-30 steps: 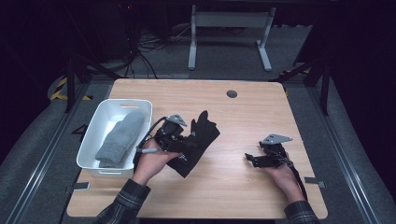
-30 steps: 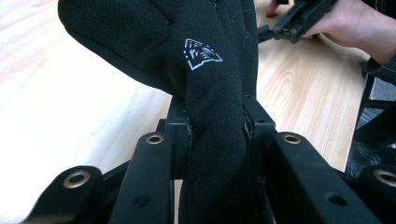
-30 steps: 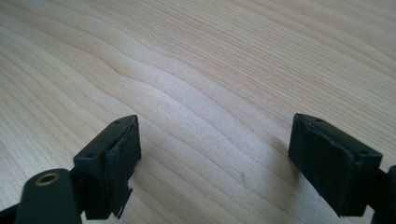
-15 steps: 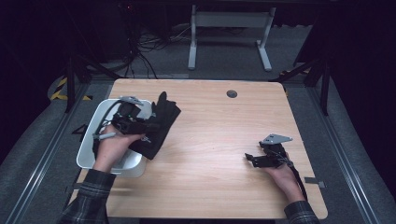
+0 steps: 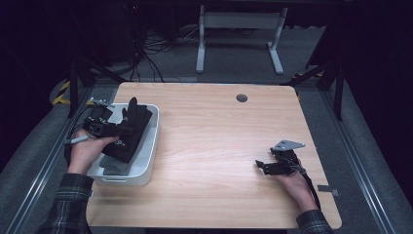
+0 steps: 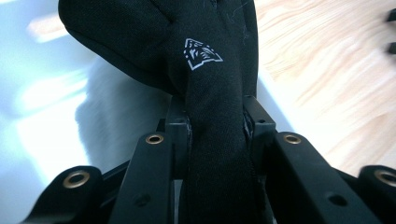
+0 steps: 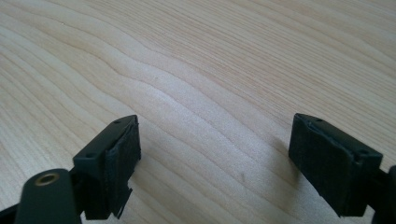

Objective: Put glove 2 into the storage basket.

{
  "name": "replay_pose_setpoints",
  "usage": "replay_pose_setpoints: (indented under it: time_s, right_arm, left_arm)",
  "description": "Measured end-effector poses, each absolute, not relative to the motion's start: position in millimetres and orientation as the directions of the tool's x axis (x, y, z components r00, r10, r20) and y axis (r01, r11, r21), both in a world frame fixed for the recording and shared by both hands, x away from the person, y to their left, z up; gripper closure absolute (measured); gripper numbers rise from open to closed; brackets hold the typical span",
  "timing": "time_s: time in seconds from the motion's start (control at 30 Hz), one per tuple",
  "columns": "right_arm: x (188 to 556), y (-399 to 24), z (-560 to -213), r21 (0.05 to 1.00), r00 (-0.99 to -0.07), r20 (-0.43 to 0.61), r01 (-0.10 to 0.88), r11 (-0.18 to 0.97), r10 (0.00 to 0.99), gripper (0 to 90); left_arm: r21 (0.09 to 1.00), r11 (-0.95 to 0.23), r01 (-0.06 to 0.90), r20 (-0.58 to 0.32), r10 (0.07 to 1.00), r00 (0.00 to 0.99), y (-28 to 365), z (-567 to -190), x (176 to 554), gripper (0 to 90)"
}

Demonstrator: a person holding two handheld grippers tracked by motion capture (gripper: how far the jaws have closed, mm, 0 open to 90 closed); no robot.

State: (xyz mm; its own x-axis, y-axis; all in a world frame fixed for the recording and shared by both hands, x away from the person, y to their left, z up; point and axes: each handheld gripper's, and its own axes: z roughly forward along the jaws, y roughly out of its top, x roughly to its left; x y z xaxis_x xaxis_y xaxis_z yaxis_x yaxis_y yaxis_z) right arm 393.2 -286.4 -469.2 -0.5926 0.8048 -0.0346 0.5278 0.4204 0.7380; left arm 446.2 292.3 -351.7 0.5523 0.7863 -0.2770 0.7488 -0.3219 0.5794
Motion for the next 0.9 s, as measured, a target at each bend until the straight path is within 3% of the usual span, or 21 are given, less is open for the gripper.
replay_pose_setpoints:
  time_s: [0.23, 0.47, 0.57, 0.9]
  right_arm:
    - [393.2, -286.4, -469.2, 0.738, -0.592, -0.033, 0.529, 0.420, 0.805, 17.2]
    - [393.2, -286.5, -469.1, 0.737, -0.592, -0.033, 0.529, 0.420, 0.805, 17.2]
    - [393.2, -286.6, -469.0, 0.737, -0.593, -0.032, 0.530, 0.420, 0.805, 17.2]
    - [393.2, -286.5, -469.1, 0.737, -0.593, -0.034, 0.528, 0.421, 0.805, 17.1]
  left_arm:
    - [0.544, -0.317, 0.777, -0.268, 0.812, 0.519, 306.4, -370.2, 451.5, 66.4]
    - [0.570, -0.303, 0.764, -0.191, 0.855, 0.482, 312.5, -374.6, 449.4, 25.8]
    - [0.594, -0.295, 0.749, -0.169, 0.864, 0.474, 314.6, -367.4, 446.5, 18.0]
    - [0.667, -0.317, 0.674, -0.166, 0.819, 0.549, 280.9, -348.9, 435.8, 15.0]
